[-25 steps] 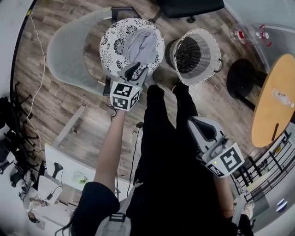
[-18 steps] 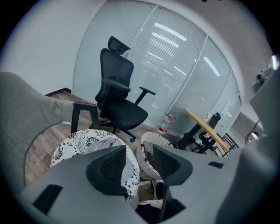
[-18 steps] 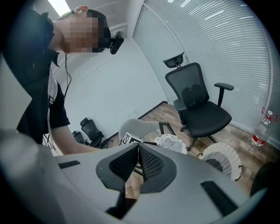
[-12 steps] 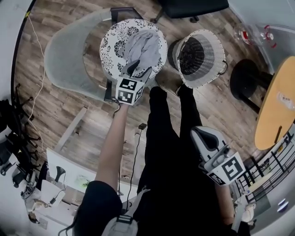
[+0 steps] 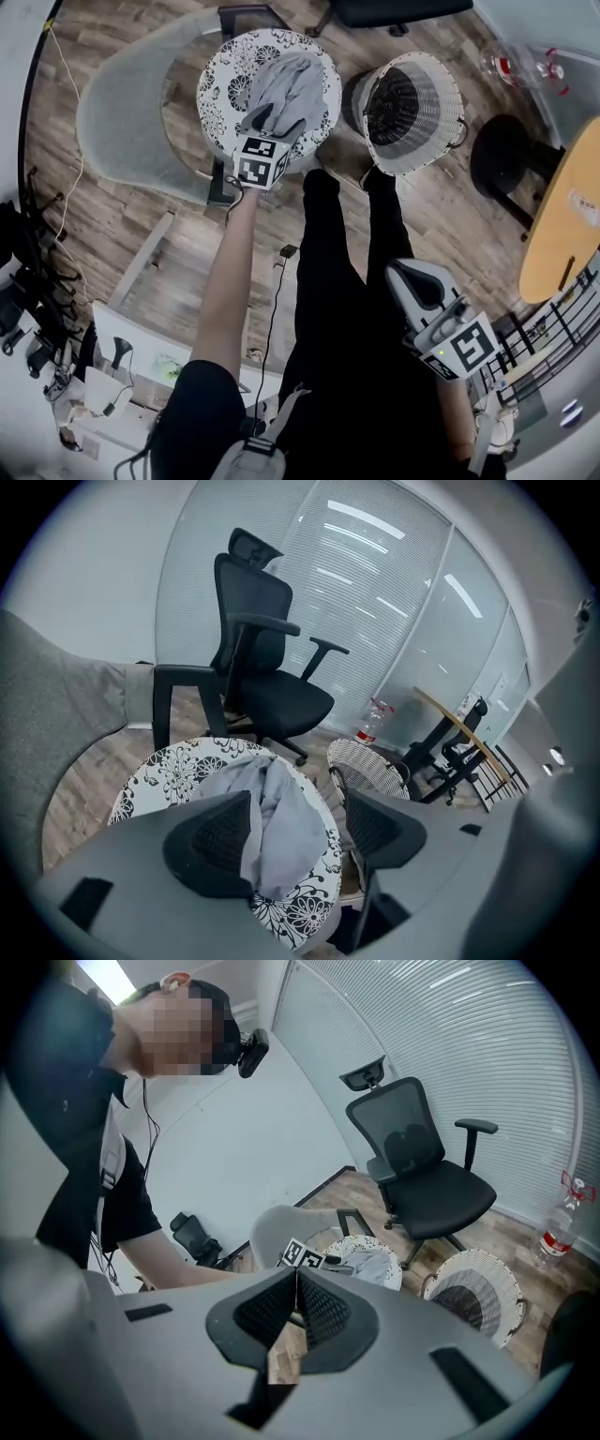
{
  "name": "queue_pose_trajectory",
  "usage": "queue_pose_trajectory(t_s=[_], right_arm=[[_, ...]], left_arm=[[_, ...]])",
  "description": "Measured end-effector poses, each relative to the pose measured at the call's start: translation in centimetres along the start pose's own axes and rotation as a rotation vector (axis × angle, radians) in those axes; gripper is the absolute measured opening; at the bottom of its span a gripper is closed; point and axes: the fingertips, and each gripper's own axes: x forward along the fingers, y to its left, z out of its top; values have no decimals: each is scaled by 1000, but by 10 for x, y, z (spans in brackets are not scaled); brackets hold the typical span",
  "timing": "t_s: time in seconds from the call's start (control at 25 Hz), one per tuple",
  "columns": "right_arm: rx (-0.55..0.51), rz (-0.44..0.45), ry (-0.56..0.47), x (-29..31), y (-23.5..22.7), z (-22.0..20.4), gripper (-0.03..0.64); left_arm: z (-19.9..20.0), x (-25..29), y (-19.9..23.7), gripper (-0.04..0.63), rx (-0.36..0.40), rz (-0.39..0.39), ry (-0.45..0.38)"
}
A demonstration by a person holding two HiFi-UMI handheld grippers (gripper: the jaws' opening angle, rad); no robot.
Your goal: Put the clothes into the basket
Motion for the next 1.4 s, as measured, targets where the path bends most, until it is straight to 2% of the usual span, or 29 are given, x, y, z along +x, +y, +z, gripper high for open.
queue_pose_trajectory(t_s=[0.36, 0.68, 1.12, 1.4], right_arm=[[38, -21, 10, 2, -14, -5, 17], [79, -32, 9, 7, -25, -9, 17], [122, -62, -7, 4, -37, -13, 17], [132, -73, -19, 1, -42, -14, 17]], left_arm=[[-3, 31, 27, 357, 6, 67, 32], [-20, 64, 46, 390, 77, 93, 111], [-49, 94, 55, 390, 63, 87, 223], [-59, 103, 54, 388, 29, 87, 252]])
